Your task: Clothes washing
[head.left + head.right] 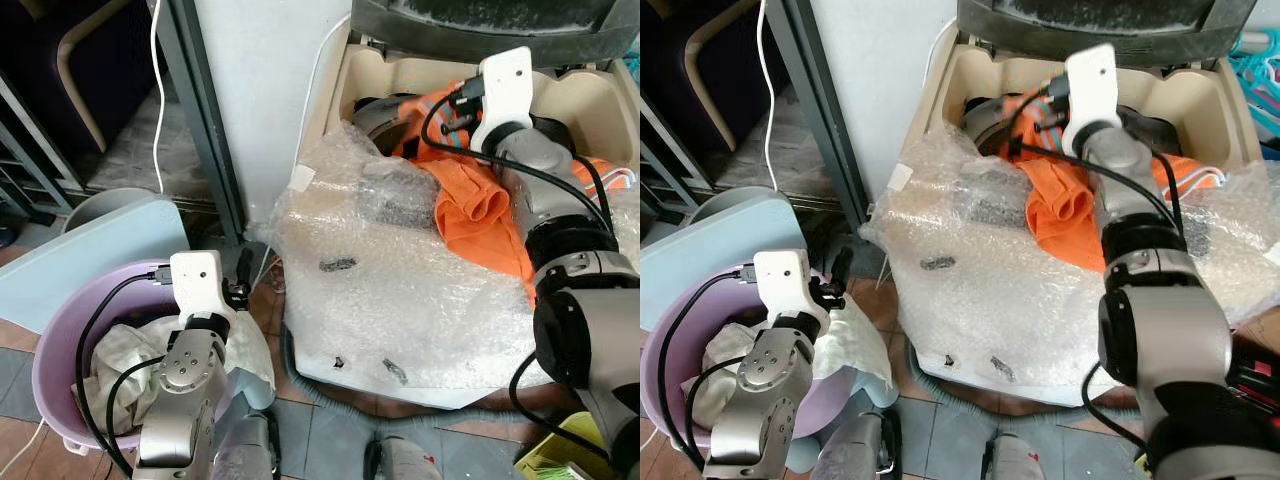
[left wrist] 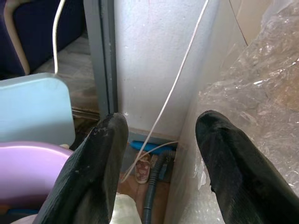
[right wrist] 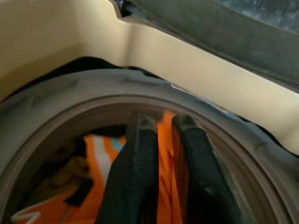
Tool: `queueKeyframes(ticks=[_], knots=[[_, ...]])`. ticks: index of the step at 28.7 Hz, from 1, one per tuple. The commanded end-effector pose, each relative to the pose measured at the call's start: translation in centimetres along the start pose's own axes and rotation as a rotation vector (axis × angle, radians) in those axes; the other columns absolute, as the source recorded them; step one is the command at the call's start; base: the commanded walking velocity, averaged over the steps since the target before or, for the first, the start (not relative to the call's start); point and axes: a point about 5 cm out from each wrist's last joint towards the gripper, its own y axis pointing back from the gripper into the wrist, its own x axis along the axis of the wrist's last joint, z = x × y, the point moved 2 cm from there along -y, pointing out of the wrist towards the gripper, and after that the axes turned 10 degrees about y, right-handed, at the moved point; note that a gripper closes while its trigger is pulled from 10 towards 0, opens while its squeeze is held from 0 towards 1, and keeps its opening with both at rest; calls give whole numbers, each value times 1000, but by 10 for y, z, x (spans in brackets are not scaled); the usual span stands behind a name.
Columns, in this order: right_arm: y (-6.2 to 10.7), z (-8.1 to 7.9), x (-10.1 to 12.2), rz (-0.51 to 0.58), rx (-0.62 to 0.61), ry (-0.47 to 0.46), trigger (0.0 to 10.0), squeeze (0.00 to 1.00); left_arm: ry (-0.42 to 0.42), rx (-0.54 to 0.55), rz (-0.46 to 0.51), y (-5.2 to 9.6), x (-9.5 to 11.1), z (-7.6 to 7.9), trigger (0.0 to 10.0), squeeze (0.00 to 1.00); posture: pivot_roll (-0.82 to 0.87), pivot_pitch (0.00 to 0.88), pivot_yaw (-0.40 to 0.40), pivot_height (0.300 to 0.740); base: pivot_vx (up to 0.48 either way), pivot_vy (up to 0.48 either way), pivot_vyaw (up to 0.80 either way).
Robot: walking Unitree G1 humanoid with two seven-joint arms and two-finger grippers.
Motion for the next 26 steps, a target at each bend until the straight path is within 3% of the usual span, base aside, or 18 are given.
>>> queueKeyframes(ticks=[1, 4, 5, 7, 9, 13, 14, 17, 26], knots=[[4, 27, 32, 163, -88, -11, 10000, 1000, -7, 3, -5, -2, -1, 1, 10000, 0, 7, 110, 0, 740, 0, 0, 0], [18, 48, 65, 389, -173, -20, 10000, 1000, -4, 1, -4, -3, -1, 2, 10000, 0, 2, 105, -2, 740, 0, 0, 0], [27, 55, 77, 477, -167, -61, 10000, 1000, -3, -2, -5, -3, -1, 3, 10000, 0, 2, 104, -3, 740, 0, 0, 0], [32, 57, 80, 504, -146, -75, 10000, 1000, -2, -3, -5, -3, -2, 4, 10000, 0, 1, 102, -5, 740, 0, 0, 0], [37, 55, 77, 511, -92, -81, 10000, 1000, -1, -3, -4, -3, -2, 4, 10000, 0, 0, 102, -5, 740, 0, 0, 0], [53, 41, 56, 459, 209, -126, 10000, 1000, 2, -5, -4, -3, -2, 4, 10000, 0, -7, 98, -2, 740, 0, 0, 0], [53, 41, 56, 459, 209, -126, 10000, 1000, 2, -5, -4, -3, -2, 4, 10000, 0, -7, 98, -2, 740, 0, 0, 0], [77, 23, 40, 431, 492, -97, 10000, 1000, 4, -22, -5, -5, -2, 6, 10000, 0, -13, 94, 2, 740, 0, 0, 0], [90, 21, 30, 394, 609, -125, 10000, 1000, 6, -35, 6, -8, 0, 9, 10000, 0, -9, 88, 0, 740, 0, 0, 0]])
